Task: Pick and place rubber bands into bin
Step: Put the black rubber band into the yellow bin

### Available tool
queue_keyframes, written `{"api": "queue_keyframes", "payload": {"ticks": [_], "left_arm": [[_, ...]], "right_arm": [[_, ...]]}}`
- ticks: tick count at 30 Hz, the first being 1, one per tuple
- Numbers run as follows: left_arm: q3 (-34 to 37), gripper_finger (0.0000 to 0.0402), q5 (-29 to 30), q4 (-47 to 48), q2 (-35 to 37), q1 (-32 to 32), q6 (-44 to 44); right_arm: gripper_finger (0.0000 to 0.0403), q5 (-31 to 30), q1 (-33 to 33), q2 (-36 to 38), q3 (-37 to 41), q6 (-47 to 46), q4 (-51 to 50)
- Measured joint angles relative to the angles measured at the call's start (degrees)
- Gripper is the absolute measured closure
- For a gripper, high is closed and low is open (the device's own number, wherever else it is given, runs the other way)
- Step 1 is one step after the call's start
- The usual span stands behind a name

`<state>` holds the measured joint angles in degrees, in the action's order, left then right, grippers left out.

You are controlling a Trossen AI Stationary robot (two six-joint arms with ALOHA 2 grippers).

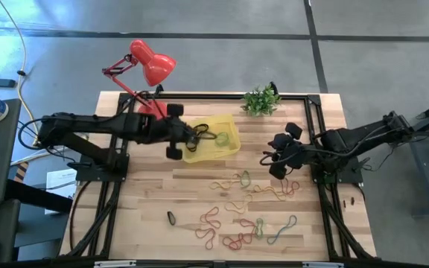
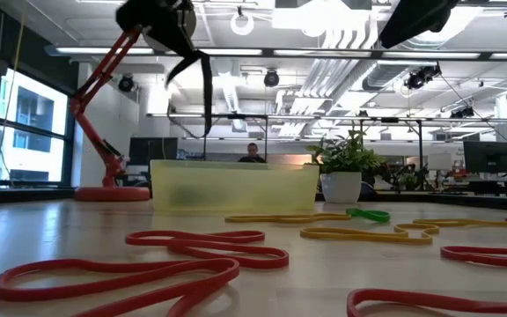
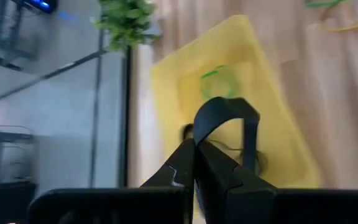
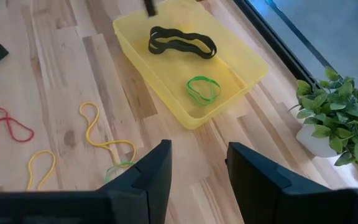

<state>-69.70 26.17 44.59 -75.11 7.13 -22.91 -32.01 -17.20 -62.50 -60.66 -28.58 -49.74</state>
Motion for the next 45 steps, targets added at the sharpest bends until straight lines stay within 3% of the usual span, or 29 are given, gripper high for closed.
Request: {"api": "queue_keyframes", "payload": {"ticks": [11, 27, 45], "left_arm": [[-0.07, 0.0402, -7.52, -5.36, -2.23, 9.82, -10.26], [0.03, 0.0402, -12.63, -3.92, -15.95, 10.98, -15.66], [0.01, 0.0401, -4.02, -0.48, -19.08, 14.71, -12.81]], "right_arm": [[0.0258, -0.50, 1.82, 0.00, 0.00, 0.02, 0.07], [0.0258, -1.29, 1.87, -0.11, 0.00, 0.00, 0.56], [0.0258, -1.49, 1.84, -0.11, 0.00, -1.01, 0.70]]}}
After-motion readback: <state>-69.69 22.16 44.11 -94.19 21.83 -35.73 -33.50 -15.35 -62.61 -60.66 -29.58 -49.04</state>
